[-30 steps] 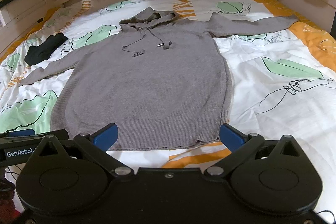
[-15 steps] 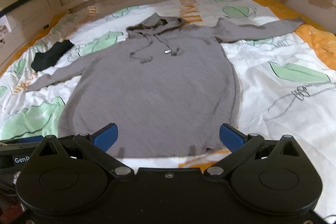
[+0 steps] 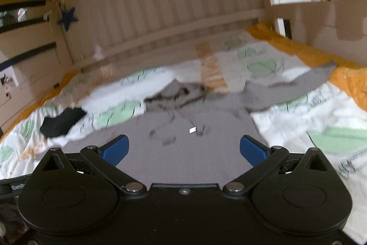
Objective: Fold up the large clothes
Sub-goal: 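Reach the left tool to the hoodie sleeve cuff and grasp it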
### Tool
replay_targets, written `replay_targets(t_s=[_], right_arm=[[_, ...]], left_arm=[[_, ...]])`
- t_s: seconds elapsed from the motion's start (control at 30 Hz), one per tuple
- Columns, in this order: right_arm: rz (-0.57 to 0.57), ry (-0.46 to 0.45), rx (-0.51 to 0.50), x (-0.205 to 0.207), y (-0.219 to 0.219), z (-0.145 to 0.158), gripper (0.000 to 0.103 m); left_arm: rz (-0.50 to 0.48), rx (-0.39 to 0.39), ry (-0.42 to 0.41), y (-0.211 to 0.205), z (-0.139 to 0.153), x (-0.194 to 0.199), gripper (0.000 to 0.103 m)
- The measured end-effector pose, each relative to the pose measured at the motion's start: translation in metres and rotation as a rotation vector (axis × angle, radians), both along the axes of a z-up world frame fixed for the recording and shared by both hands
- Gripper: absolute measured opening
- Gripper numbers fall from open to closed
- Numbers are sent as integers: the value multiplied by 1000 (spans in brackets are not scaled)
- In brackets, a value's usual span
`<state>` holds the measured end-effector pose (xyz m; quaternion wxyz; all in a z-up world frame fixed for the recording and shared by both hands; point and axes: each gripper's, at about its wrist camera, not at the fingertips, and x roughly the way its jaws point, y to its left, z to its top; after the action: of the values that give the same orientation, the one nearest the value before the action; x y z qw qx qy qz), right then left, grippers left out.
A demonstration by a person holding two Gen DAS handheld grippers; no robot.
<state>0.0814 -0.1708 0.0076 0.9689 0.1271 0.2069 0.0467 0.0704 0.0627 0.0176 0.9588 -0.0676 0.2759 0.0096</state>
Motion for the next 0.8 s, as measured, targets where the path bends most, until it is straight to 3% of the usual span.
replay_targets(t_s=[0.17, 0.33, 0.6, 0.8], right_arm=[[50, 4, -51, 33, 17, -3, 102], [99, 58, -2, 68, 30, -13, 102], [216, 175, 74, 121, 45, -38, 102], [260, 276, 118, 154, 54, -59, 102]], left_arm=[[18, -37, -49, 36, -7, 34, 90], [46, -119, 16, 91, -17, 82, 96], [237, -194, 87, 200, -47, 135, 96], [401, -310, 127, 285, -71, 152, 94]])
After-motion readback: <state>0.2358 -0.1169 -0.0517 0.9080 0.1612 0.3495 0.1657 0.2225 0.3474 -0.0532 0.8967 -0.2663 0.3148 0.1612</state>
